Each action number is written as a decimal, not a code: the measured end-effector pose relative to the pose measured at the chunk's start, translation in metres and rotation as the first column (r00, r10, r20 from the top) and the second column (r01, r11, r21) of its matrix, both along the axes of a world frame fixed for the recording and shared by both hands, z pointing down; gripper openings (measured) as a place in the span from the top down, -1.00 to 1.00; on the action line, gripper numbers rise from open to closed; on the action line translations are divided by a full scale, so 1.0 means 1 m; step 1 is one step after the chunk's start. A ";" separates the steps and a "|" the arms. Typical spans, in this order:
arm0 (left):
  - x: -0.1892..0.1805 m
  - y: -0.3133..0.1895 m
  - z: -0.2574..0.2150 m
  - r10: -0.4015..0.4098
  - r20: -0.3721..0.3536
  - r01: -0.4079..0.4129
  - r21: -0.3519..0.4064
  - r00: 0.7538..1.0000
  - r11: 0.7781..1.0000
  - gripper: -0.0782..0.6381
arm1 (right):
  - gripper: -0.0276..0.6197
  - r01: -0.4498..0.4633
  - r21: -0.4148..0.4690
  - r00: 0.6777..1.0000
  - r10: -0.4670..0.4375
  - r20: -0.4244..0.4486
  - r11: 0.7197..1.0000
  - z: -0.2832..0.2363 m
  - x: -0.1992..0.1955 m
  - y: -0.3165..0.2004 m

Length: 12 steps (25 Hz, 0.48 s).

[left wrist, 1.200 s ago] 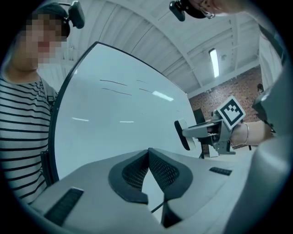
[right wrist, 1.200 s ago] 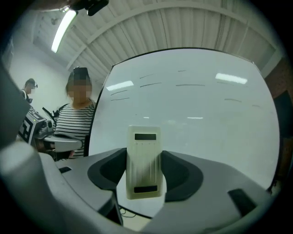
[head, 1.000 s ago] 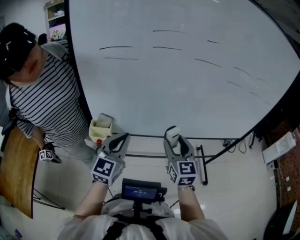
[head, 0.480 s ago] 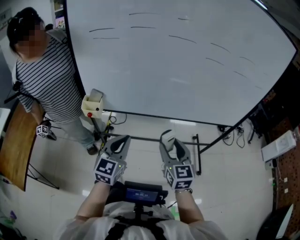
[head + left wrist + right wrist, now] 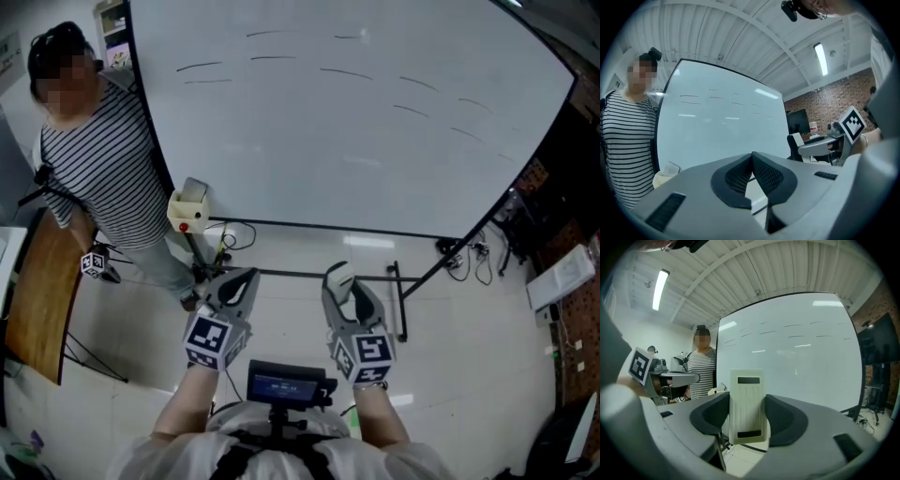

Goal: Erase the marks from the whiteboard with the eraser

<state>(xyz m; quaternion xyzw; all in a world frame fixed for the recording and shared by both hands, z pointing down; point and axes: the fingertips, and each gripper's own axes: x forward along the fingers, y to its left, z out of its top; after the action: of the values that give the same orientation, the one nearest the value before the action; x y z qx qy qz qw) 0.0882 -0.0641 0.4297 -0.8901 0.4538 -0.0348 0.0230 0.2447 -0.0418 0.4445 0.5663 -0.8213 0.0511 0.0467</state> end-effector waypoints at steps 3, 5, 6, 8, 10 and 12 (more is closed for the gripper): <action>-0.004 0.003 0.001 0.019 0.010 -0.019 0.004 1.000 1.000 0.76 | 0.15 -0.012 0.012 1.000 0.012 0.002 1.000 -0.008 -0.004 0.004; -0.007 0.005 -0.003 0.020 0.003 -0.020 0.002 1.000 1.000 0.76 | 0.15 -0.021 0.011 1.000 0.021 -0.006 1.000 -0.007 -0.006 0.006; -0.009 0.005 -0.005 0.018 -0.001 -0.018 0.007 1.000 1.000 0.76 | 0.15 -0.025 0.010 1.000 0.025 -0.009 1.000 -0.007 -0.007 0.005; -0.014 0.003 -0.011 0.013 -0.012 -0.013 0.021 1.000 1.000 0.76 | 0.14 -0.029 0.009 1.000 0.029 -0.006 1.000 -0.007 -0.009 0.004; -0.017 0.003 -0.014 0.016 -0.022 -0.015 0.028 1.000 0.999 0.76 | 0.14 -0.031 0.005 1.000 0.031 0.003 1.000 -0.008 -0.011 0.006; -0.018 0.004 -0.013 0.025 -0.019 -0.024 0.037 1.000 0.999 0.76 | 0.14 -0.033 0.001 0.999 0.033 0.002 0.999 -0.006 -0.013 0.009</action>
<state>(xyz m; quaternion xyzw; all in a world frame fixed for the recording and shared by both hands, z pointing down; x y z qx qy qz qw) 0.0698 -0.0602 0.4168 -0.8954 0.4436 -0.0176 0.0352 0.2315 -0.0332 0.4380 0.5798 -0.8119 0.0520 0.0445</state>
